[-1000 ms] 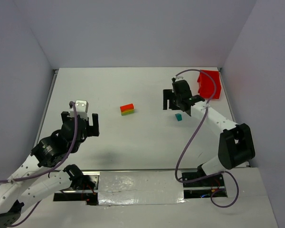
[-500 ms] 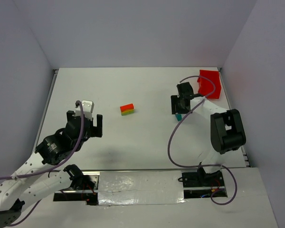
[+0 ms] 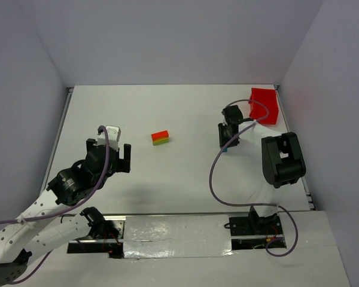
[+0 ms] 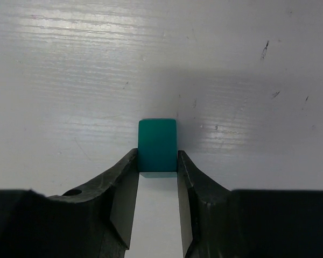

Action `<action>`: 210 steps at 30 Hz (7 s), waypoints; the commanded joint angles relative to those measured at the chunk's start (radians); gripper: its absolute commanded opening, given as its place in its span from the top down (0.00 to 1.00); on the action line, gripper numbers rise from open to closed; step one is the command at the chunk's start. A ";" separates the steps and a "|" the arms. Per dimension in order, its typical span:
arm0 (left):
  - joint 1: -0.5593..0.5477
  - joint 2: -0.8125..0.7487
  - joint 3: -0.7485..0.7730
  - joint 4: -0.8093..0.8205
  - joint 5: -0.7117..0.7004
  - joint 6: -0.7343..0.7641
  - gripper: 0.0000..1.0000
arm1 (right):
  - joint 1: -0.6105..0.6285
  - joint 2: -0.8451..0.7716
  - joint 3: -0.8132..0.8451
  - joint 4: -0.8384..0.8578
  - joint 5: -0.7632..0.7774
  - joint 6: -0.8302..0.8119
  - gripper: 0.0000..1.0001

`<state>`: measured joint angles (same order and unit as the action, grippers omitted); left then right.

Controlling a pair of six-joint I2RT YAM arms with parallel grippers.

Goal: Build the wood block tower

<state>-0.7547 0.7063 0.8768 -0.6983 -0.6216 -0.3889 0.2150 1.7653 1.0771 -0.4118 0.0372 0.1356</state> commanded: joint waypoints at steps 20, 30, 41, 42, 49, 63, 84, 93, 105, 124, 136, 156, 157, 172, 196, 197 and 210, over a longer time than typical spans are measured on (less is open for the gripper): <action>0.006 -0.071 0.004 0.031 -0.032 0.010 0.01 | 0.316 -0.075 0.437 -0.043 -0.498 -0.444 0.99; 0.008 -0.093 0.001 0.039 -0.032 0.012 0.01 | 0.371 0.195 0.797 -0.323 -0.427 -1.059 1.00; 0.017 -0.045 0.001 0.052 0.017 0.027 0.01 | 0.399 0.408 1.115 -0.651 -0.619 -1.237 0.97; 0.018 -0.045 0.001 0.052 0.019 0.028 0.01 | 0.406 0.419 1.124 -0.654 -0.603 -1.228 0.97; 0.018 -0.053 -0.002 0.059 0.031 0.031 0.00 | 0.458 0.460 1.129 -0.639 -0.533 -1.196 0.96; 0.018 -0.045 -0.007 0.059 0.031 0.033 0.01 | 0.477 0.480 1.109 -0.582 -0.491 -1.222 0.90; 0.020 -0.030 -0.006 0.052 0.025 0.028 0.00 | 0.475 0.511 1.063 -0.486 -0.468 -1.243 0.78; 0.020 -0.027 -0.006 0.052 0.023 0.028 0.01 | 0.477 0.508 1.046 -0.476 -0.470 -1.242 0.73; 0.020 -0.027 -0.007 0.051 0.025 0.028 0.00 | 0.477 0.508 1.028 -0.437 -0.470 -1.229 0.64; 0.022 -0.022 -0.009 0.054 0.031 0.031 0.00 | 0.471 0.497 1.023 -0.435 -0.479 -1.222 0.55; 0.022 -0.016 -0.009 0.054 0.034 0.031 0.01 | 0.458 0.494 1.026 -0.444 -0.493 -1.225 0.59; 0.023 -0.014 -0.007 0.054 0.034 0.033 0.00 | 0.452 0.487 1.028 -0.449 -0.516 -1.222 0.60; 0.023 -0.014 -0.009 0.054 0.033 0.033 0.00 | 0.451 0.488 1.026 -0.446 -0.517 -1.222 0.59; 0.026 -0.010 -0.009 0.056 0.039 0.035 0.01 | 0.452 0.493 1.026 -0.444 -0.511 -1.220 0.57; 0.210 0.025 0.014 0.071 0.038 -0.037 0.01 | 0.387 -0.053 0.614 0.058 -0.300 -0.579 0.00; 0.310 0.027 0.020 0.077 0.089 -0.048 0.00 | 0.367 -0.217 0.442 0.132 -0.239 -0.319 0.00; 0.571 -0.094 0.013 0.063 0.045 -0.073 0.00 | 0.259 -1.125 -0.154 -0.085 0.333 0.156 0.00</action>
<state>-0.1909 0.6479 0.8768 -0.6529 -0.5411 -0.4480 0.4713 0.6476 0.9432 -0.3519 0.2604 0.2089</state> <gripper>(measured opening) 0.995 0.997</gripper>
